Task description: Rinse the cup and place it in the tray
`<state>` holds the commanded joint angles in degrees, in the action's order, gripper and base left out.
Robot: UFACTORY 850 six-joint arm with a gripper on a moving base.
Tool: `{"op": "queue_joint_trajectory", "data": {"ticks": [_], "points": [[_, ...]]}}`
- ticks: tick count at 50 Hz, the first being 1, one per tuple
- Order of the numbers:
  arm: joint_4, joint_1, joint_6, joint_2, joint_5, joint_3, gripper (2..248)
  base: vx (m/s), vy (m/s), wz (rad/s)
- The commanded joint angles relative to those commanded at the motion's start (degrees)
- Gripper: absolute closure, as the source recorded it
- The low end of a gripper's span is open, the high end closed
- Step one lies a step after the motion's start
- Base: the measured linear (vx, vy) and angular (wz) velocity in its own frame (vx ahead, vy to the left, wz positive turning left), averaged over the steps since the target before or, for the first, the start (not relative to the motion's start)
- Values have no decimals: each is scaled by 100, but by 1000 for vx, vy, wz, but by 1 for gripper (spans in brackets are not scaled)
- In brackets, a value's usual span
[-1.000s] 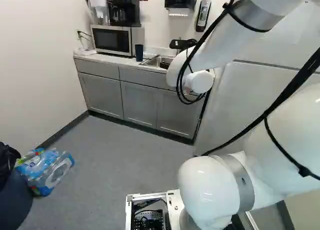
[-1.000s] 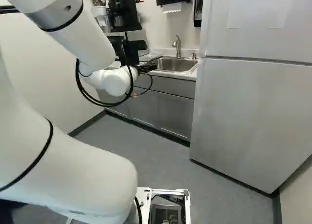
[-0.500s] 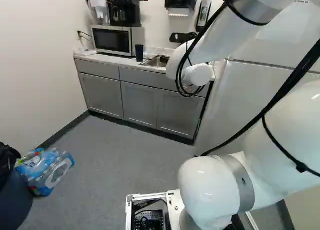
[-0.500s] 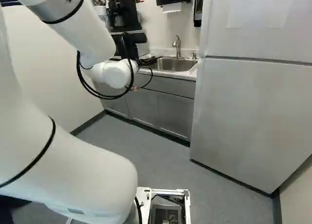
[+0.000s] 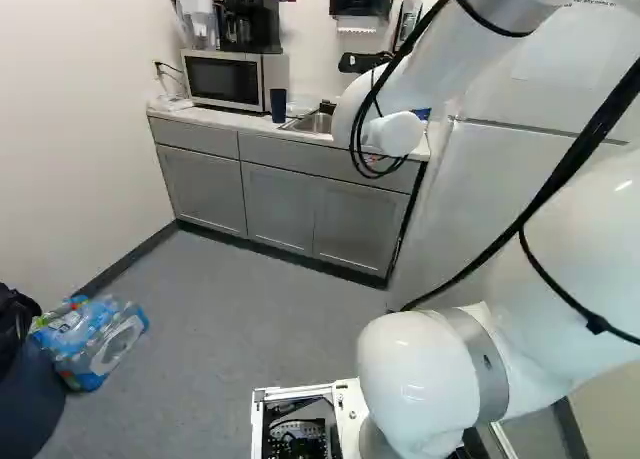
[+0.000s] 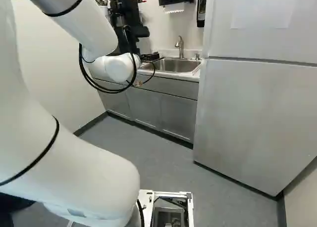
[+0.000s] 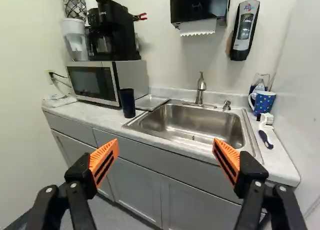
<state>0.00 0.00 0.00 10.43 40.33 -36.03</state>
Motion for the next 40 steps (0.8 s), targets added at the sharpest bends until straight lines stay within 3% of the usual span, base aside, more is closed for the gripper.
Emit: {"op": "queue_joint_trajectory", "data": {"ticks": [40], "points": [[0, 0, 0, -177, -519, -653, 3, 0, 0, 0]]}}
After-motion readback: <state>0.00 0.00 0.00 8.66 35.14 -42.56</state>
